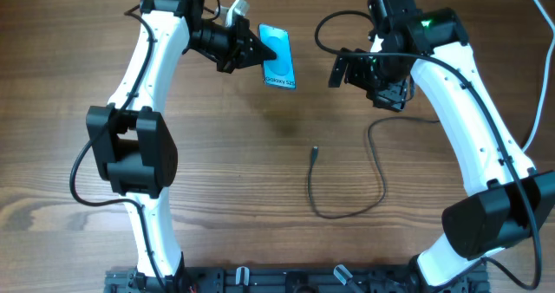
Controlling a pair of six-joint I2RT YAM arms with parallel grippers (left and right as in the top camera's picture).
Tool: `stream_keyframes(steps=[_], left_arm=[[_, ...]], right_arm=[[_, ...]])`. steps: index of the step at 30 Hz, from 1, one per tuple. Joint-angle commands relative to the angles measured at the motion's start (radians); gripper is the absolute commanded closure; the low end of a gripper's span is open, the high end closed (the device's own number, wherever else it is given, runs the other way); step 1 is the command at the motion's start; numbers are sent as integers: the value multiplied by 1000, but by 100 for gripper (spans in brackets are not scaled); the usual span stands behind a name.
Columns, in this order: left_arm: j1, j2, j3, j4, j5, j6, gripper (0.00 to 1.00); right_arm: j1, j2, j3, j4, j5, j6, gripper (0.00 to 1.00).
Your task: Plug charger to phone and switch on socket
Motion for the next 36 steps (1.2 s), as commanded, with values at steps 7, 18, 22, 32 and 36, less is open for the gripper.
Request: stream_keyframes(steps=[7,18,22,32,36], left_arm=[[-13,-33,5,5,17,31,96],[-59,-33,5,58,-8,30,96],[-77,-33,5,69,-9,29,96],[-72,-33,5,99,-67,-29,96],[-56,-33,5,98,-140,-84,96]], right_arm=[[4,-25,-9,34,-45,-27,0],[77,-25,-9,43,-48,-206,0],[79,-25,-9,63,-48,-206,0],[79,-25,-9,67,-48,-206,0],[79,-25,-9,66,-48,-205,0]])
